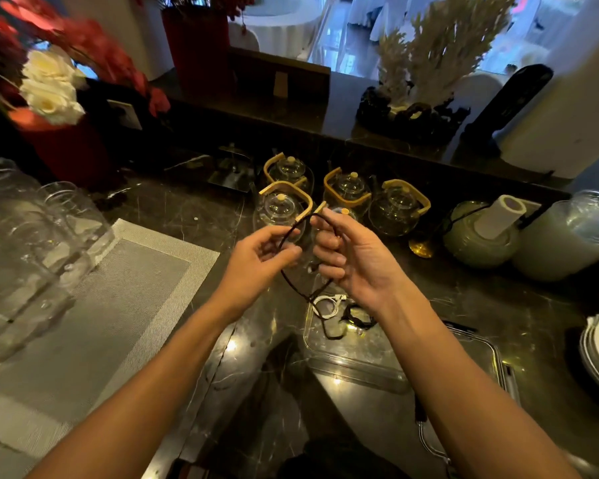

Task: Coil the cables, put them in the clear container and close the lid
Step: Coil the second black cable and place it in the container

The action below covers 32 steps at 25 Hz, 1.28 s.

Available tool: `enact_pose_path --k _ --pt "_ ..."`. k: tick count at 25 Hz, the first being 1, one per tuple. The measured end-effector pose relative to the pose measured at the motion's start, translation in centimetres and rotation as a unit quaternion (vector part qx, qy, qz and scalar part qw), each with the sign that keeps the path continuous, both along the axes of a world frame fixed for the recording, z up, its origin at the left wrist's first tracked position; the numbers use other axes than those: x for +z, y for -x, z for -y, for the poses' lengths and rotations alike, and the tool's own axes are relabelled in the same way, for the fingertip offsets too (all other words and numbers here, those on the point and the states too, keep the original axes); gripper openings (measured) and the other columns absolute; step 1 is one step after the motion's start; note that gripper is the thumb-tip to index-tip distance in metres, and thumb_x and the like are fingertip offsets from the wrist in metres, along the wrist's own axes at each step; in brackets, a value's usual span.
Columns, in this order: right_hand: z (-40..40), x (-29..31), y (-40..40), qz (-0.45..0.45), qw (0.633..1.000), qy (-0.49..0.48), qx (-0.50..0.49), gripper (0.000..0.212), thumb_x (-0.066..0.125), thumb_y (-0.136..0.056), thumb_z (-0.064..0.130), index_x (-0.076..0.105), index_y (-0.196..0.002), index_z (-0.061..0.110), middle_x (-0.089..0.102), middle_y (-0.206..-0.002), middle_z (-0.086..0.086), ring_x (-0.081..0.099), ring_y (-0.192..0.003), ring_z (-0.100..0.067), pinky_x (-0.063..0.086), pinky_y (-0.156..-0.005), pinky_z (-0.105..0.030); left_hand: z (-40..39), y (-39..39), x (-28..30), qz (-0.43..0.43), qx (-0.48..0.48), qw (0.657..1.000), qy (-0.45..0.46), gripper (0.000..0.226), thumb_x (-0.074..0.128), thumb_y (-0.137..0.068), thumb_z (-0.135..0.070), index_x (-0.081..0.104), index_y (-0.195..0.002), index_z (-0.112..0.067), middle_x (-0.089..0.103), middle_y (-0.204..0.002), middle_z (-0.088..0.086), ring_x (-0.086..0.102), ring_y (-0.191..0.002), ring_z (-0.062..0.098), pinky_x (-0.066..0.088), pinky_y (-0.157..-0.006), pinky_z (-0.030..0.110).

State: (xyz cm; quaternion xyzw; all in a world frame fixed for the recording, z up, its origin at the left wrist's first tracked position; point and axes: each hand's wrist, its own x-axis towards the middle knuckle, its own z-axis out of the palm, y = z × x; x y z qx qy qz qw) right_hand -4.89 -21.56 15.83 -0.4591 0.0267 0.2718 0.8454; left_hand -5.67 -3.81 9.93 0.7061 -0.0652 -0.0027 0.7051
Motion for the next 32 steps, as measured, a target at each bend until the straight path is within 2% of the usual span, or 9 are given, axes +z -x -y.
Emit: enact_pose_path --k 2,5,9,11,14,20,25,29,32 --pt "-0.1 -0.1 0.1 0.018 0.996 0.085 0.028 0.033 0.062 -0.091 0.046 0.071 -0.097 0.014 0.057 -0.066 0.006 0.040 -0.043 -0.003 0.024 -0.043 -0.018 -0.3 -0.2 -0.7 -0.058 0.000 0.996 0.073 0.015 0.063 -0.094 -0.011 0.074 -0.104 -0.013 0.076 -0.093 0.006 0.070 -0.079 0.015 0.055 -0.076 0.033" --pt "-0.3 -0.3 0.2 0.081 0.981 0.150 0.096 0.017 0.064 -0.096 0.024 0.069 -0.089 0.010 0.054 -0.074 -0.005 0.043 -0.044 -0.006 0.030 -0.041 -0.019 -0.5 -1.0 -1.5 -0.215 -0.066 0.960 0.169 0.057 0.040 -0.104 -0.040 0.069 -0.104 0.009 0.072 -0.091 0.015 0.067 -0.074 0.020 0.055 -0.070 0.031" --pt "-0.1 -0.9 0.5 0.142 0.964 0.171 0.144 0.005 0.061 -0.098 0.010 0.063 -0.097 0.006 0.070 -0.079 -0.012 0.052 -0.045 -0.011 0.038 -0.039 -0.020 0.2 -1.9 -1.0 -0.299 -0.158 0.936 0.094 0.075 0.037 -0.101 -0.059 0.063 -0.108 0.011 0.062 -0.089 0.023 0.067 -0.072 0.024 0.057 -0.068 0.032" --pt "0.4 -1.4 0.9 0.168 0.951 0.201 0.165 0.002 0.060 -0.099 0.009 0.058 -0.098 0.008 0.068 -0.080 -0.012 0.049 -0.048 -0.014 0.036 -0.041 -0.023 1.0 -2.7 0.0 -0.293 -0.158 0.936 0.109 0.057 0.041 -0.103 -0.050 0.071 -0.099 -0.001 0.072 -0.085 0.016 0.071 -0.072 0.022 0.056 -0.070 0.031" --pt "1.6 -2.3 1.7 0.169 0.945 0.227 0.167 0.010 0.057 -0.102 0.012 0.052 -0.093 0.012 0.050 -0.068 0.000 0.035 -0.050 -0.009 0.026 -0.041 -0.022 2.6 -4.3 1.3 -0.233 -0.148 0.946 0.169 0.039 0.043 -0.107 -0.032 0.064 -0.125 -0.005 0.074 -0.111 0.016 0.071 -0.102 0.029 0.055 -0.092 0.040" --pt "5.0 -5.0 2.9 0.133 0.949 0.275 0.082 0.059 0.040 -0.090 0.066 0.061 -0.090 0.011 0.037 -0.060 0.008 0.030 -0.049 -0.002 0.026 -0.045 -0.016 6.7 -6.0 3.7 -0.160 -0.110 0.963 0.189 0.025 0.042 -0.107 -0.016 0.060 -0.121 -0.005 0.075 -0.097 0.012 0.075 -0.092 0.025 0.060 -0.088 0.038" --pt "7.5 -8.2 4.0 0.118 0.911 0.392 0.040 0.050 0.045 -0.103 0.050 0.066 -0.081 0.010 0.050 -0.063 0.005 0.038 -0.052 -0.006 0.031 -0.047 -0.020 9.5 -6.0 4.8 -0.136 -0.113 0.973 0.150 0.034 0.035 -0.109 -0.024 0.058 -0.121 -0.002 0.071 -0.086 0.007 0.073 -0.084 0.022 0.061 -0.085 0.037" --pt "9.5 -9.6 4.9 0.095 0.890 0.436 0.094 0.030 0.059 -0.101 0.041 0.072 -0.107 0.016 0.071 -0.095 -0.001 0.062 -0.067 -0.006 0.051 -0.060 -0.024 11.0 -4.7 5.1 -0.137 -0.167 0.969 0.123 0.032 0.037 -0.109 -0.027 0.060 -0.120 -0.007 0.068 -0.080 0.004 0.070 -0.073 0.020 0.060 -0.073 0.034" --pt "11.0 -8.1 5.2 0.098 0.868 0.455 0.173 0.035 0.065 -0.095 0.050 0.067 -0.125 0.032 0.067 -0.108 0.022 0.066 -0.089 0.007 0.049 -0.074 -0.012 11.5 -3.7 5.0 -0.158 -0.216 0.953 0.139 0.032 0.038 -0.108 -0.026 0.061 -0.118 -0.007 0.068 -0.080 0.005 0.067 -0.067 0.020 0.058 -0.066 0.034"
